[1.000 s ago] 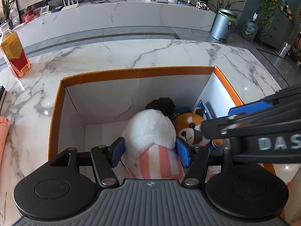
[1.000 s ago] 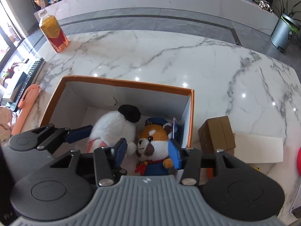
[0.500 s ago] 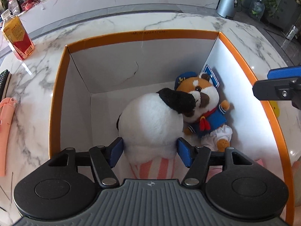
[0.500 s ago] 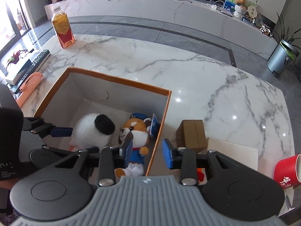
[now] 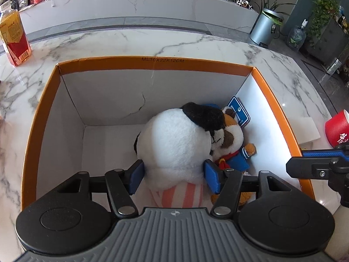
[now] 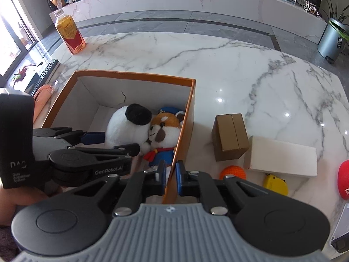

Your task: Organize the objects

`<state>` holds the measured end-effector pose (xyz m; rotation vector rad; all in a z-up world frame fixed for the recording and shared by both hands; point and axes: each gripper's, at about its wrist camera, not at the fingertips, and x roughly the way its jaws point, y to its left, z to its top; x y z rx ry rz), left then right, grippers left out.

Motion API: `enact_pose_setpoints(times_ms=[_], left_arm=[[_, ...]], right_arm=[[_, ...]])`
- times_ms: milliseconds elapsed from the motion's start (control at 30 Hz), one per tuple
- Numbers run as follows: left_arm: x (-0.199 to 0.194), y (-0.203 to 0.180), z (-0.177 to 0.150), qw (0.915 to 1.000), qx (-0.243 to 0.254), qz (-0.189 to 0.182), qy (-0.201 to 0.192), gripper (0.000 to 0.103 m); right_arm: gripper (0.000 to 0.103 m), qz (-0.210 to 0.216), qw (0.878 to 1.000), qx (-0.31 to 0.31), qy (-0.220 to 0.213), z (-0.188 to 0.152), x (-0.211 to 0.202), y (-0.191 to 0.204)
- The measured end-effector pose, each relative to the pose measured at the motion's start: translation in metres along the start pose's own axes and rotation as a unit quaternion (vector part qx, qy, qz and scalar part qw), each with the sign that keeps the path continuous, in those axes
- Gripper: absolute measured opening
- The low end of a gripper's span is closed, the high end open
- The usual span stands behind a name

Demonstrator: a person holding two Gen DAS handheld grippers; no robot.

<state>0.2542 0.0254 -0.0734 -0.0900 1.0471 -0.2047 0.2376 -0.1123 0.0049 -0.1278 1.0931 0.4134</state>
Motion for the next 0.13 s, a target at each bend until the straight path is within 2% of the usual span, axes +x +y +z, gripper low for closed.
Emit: enact_pose_setpoints(times_ms=[133], left_arm=[[-0.0046, 0.0006, -0.0033, 1.0000, 0.003, 0.008, -0.005, 0.076]], right_arm=[[0.010, 0.004, 1.000, 0.001, -0.007, -0.0021, -0.0016, -0.0027]])
